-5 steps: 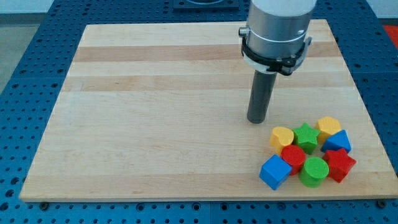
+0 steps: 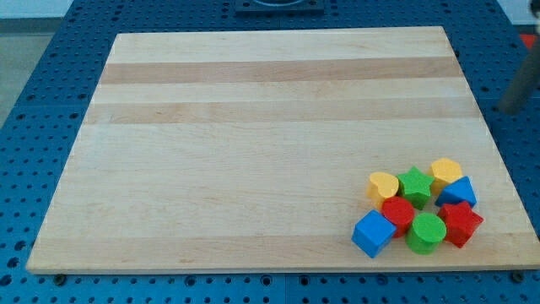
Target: Move the arm right beside red blocks
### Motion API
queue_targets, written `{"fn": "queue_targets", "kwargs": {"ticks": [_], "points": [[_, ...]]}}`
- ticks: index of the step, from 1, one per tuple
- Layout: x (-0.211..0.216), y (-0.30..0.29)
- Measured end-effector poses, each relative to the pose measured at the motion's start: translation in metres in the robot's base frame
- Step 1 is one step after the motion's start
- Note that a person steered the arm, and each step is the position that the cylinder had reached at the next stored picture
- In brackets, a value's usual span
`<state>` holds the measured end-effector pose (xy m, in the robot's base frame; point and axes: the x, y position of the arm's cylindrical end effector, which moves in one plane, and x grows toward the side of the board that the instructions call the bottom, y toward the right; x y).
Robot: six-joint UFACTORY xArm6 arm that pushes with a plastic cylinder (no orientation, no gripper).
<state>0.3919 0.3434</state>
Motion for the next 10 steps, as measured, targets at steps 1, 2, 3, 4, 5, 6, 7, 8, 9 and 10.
{"fn": "queue_targets", "kwargs": {"ticks": [1,2,3,4,5,6,7,8,9,10], "points": [[0.003,0.002],[0.003,0.002],[0.028,0.001],[0.033,0.002],[0.044,0.002],[0.109,0.002],[0.172,-0.002],[0.201,-0.051],[0.200,-0.106],[0.182,-0.141]]}}
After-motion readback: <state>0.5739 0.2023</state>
